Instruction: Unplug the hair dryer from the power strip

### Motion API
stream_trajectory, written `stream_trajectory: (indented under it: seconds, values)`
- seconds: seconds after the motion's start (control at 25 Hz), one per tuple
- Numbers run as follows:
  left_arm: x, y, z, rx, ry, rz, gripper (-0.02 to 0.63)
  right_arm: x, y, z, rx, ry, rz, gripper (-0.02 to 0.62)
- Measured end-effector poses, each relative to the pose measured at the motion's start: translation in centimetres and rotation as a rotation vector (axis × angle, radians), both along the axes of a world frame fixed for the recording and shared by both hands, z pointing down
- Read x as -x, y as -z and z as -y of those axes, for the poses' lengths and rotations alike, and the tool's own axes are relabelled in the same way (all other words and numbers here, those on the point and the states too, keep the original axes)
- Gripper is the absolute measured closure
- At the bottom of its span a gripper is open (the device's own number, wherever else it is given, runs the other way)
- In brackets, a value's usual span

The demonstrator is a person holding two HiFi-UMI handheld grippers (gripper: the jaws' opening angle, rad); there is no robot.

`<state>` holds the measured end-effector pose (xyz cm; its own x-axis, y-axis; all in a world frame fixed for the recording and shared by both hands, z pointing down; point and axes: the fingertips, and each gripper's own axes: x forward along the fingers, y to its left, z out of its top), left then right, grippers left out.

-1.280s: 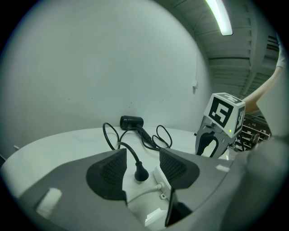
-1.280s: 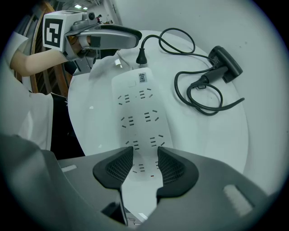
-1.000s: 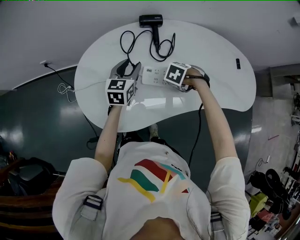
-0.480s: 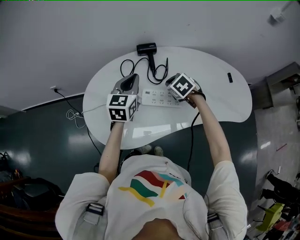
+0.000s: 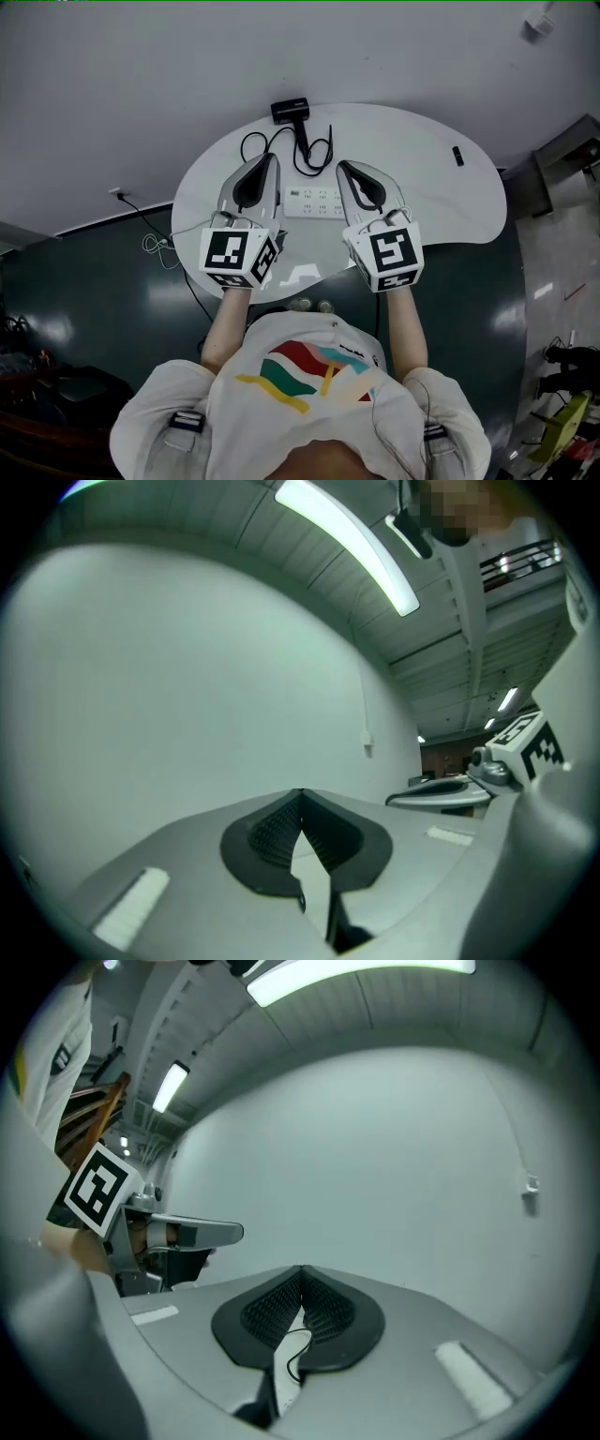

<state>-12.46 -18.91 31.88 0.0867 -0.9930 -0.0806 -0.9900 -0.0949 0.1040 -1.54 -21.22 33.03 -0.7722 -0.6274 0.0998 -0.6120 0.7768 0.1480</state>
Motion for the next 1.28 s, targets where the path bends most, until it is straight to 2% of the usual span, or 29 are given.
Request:
stream_trajectory:
  seconds: [0.12, 0.28, 0.64, 1.28]
  values:
    - [-1.2, 1.8, -2.1, -0.073, 0.012, 0.015, 0.606, -2.2, 0.6, -2.7, -0.028, -0.090, 0.105, 0.581]
    - [-2.6, 1.7, -3.4, -0.107, -0.002, 0.052, 0.606, -3.5, -0.6, -4.5, -0.038, -0.161, 0.171, 0.581]
    - [-2.0, 0.5, -4.8, -0.079, 0.045, 0.058, 0.606, -4.7, -1.6, -5.6, -0.029, -0.192, 0.200, 0.581]
    - [-1.1, -0.1, -4.9, -0.075, 0.063, 0.063, 0.606, -4.0, -1.5, -5.6, -0.039, -0.190, 0.151, 0.581]
